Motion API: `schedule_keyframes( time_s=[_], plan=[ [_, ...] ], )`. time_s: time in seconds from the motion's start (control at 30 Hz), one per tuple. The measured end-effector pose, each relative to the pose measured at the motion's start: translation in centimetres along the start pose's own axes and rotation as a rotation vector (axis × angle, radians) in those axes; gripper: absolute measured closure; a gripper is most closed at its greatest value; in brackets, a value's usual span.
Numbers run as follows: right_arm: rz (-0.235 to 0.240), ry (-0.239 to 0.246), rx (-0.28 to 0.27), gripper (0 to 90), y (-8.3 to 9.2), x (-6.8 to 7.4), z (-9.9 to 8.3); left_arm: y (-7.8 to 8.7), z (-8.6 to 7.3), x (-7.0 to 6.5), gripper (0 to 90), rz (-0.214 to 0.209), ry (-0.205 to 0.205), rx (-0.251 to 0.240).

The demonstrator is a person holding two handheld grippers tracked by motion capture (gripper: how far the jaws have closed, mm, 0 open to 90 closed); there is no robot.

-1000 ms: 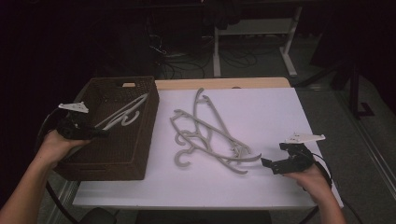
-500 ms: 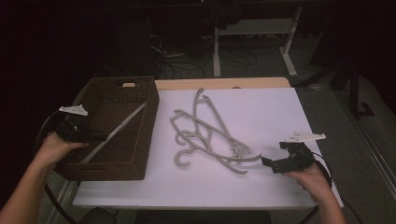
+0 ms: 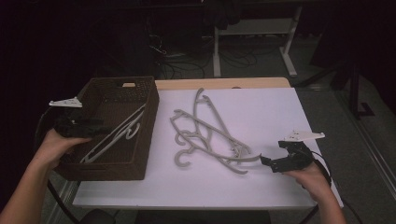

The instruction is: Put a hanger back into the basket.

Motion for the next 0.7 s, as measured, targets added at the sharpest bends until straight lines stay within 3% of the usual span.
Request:
schedule_keyframes(
  time_s=[0.23, 0.4, 0.67, 0.7],
  plan=[
    [0.001, 0.006, 0.000, 0.0, 0.0, 0.1, 0.1, -1.0, 2.8, -2.4, 25.0, -0.054, -0.026, -0.078],
    [0.001, 0.009, 0.000, 0.0, 0.0, 0.0, 0.3, -2.0, 5.0, -4.5, 24.9, -0.087, -0.062, -0.118],
    [0.009, 0.016, 0.001, 0.0, -0.3, 0.2, 0.5, -4.3, 9.0, -8.9, 27.4, -0.155, -0.131, -0.166],
    [0.009, 0.016, 0.001, 0.0, -0.3, 0.2, 0.5, -4.3, 9.0, -8.9, 27.8, -0.155, -0.131, -0.166]
  ],
)
Point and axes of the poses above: each handheld gripper's, and its own axes: y roughly backward along the jaws, z roughly out of its top, x roughly to its left, the point moved 4 cm from there along -y, roughly forward along the jaws, and after that the axes turned 12 degrees about -y, right-handed, at the moved point
